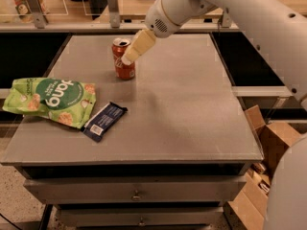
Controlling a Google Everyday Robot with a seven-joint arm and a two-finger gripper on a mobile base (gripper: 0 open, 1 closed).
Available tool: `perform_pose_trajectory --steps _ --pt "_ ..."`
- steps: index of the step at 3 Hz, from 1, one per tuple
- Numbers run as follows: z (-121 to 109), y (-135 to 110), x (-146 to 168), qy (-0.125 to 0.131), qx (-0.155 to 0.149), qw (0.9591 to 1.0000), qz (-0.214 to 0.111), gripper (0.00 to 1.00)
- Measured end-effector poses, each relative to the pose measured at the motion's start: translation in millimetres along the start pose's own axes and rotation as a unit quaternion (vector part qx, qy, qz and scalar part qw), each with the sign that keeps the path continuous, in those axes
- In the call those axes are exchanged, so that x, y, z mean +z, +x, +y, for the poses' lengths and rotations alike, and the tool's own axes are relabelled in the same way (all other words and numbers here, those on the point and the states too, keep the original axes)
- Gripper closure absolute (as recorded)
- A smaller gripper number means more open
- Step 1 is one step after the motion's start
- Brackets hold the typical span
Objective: Move coke can near rxbar blueberry
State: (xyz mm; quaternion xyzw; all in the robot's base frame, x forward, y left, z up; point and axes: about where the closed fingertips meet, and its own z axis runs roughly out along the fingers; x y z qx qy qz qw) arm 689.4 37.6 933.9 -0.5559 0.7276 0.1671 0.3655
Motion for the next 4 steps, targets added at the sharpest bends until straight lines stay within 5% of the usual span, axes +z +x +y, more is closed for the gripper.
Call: perform_pose_trajectory --steps 2,4 --pt "-0.5 -5.7 47.2 -0.024 -0.003 0.9996 -0.013 0.0" --pt "0.4 -4.4 74.3 -0.051 0.001 0.9985 -0.022 0.29"
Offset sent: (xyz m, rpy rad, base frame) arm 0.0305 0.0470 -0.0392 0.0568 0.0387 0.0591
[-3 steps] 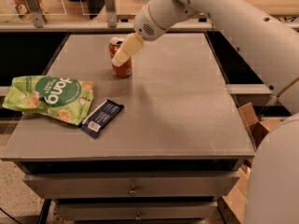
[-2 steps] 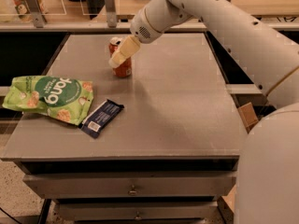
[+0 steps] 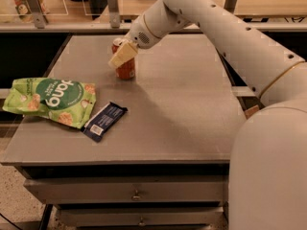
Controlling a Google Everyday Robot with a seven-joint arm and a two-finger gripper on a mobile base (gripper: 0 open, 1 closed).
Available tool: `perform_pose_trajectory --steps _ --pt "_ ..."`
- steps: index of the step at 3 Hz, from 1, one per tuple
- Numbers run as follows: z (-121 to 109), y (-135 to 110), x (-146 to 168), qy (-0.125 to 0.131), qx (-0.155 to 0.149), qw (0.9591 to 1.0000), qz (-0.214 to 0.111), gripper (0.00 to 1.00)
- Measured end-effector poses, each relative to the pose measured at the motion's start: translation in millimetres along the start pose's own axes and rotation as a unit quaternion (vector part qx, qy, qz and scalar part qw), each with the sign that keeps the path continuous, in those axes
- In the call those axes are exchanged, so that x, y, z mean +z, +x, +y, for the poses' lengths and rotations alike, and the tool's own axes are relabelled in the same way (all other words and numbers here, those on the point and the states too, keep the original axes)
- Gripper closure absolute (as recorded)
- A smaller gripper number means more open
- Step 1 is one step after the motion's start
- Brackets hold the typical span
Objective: Move coke can near rxbar blueberry
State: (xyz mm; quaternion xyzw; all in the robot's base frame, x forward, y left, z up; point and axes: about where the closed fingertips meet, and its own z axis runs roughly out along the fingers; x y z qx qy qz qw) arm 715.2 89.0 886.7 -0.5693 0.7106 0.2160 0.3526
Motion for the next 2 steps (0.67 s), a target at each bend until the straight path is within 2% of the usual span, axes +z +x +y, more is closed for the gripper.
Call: perform_pose_trajectory --steps 1,2 --pt "4.9 -2.1 -5.7 -0.008 -0.013 0.9999 -0.006 0.53" --pt "15.0 2.2 -25.7 -0.015 -0.019 0.9995 -0.02 0.76"
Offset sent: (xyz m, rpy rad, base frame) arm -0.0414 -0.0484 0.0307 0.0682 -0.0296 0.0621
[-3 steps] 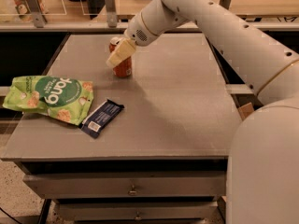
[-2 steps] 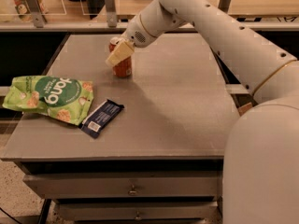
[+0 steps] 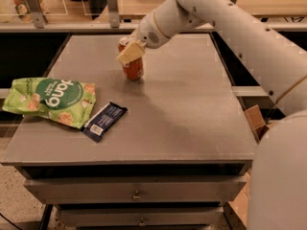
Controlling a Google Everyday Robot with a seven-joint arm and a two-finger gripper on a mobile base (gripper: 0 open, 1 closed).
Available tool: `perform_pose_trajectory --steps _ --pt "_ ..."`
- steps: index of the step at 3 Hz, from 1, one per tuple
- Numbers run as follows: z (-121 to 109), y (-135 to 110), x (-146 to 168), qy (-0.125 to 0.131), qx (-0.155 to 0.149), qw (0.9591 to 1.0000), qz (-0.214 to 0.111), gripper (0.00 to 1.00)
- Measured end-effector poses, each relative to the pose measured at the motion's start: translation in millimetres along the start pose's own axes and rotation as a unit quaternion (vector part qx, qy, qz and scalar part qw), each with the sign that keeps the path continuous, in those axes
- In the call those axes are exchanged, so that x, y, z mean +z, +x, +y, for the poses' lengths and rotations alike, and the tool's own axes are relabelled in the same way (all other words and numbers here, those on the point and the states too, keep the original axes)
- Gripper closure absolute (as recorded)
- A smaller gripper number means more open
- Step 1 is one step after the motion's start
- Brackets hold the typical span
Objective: Move coke can near rxbar blueberry
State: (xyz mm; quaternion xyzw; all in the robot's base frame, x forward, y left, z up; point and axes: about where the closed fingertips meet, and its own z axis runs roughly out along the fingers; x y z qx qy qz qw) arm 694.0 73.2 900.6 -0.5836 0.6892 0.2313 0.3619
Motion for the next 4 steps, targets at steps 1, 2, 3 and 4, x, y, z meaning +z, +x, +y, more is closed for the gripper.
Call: perform_pose_trajectory --steps 1,2,3,4 --pt "22.7 7.3 -30.1 -0.009 -0.015 0.9997 -0.015 0.98" --pt "52.6 16.3 -56.9 -0.013 -0.04 0.9989 -0.021 1.0" --pt "77.0 23.3 -66.5 -0.021 -0.056 0.9979 -0.025 0.96" --pt "95.0 22.4 -68.0 -0.033 -0.074 0.9961 -0.034 0.81"
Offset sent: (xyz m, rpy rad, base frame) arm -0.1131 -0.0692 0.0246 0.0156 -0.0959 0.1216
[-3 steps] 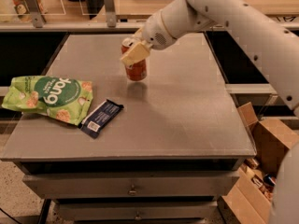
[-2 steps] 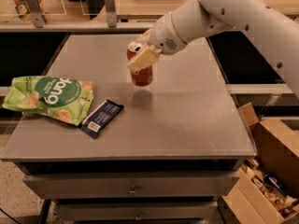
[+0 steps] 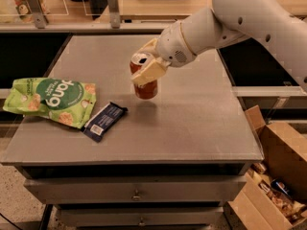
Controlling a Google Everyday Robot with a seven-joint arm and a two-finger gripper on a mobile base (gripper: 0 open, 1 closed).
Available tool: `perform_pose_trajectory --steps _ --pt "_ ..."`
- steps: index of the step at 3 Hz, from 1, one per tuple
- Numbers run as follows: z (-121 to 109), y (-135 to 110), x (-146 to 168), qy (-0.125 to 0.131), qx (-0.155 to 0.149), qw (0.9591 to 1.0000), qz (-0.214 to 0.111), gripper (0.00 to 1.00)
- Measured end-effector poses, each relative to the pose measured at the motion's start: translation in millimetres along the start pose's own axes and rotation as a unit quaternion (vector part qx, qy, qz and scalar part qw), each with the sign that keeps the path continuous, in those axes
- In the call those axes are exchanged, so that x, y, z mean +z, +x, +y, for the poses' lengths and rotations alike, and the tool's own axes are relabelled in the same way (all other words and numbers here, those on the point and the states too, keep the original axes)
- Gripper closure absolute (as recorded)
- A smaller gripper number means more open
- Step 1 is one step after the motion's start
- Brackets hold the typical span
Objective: Move coke can near rxbar blueberry
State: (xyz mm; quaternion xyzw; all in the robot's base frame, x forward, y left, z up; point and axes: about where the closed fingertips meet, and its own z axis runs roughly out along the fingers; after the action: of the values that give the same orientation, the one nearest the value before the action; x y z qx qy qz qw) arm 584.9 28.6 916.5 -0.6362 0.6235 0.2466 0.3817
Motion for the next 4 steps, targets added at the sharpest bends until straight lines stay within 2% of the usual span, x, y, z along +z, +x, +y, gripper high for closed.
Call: perform_pose_trajectory --steps 2,3,4 --pt "19.1 -6.4 9.1 -0.029 -0.017 0.9993 -0.016 0.33" --pt "26.3 -8.1 17.2 -0.053 -0.019 0.9981 -0.024 0.11" --pt "30.9 -6.5 27.1 -0.076 -0.015 0.9966 -0.027 0.0"
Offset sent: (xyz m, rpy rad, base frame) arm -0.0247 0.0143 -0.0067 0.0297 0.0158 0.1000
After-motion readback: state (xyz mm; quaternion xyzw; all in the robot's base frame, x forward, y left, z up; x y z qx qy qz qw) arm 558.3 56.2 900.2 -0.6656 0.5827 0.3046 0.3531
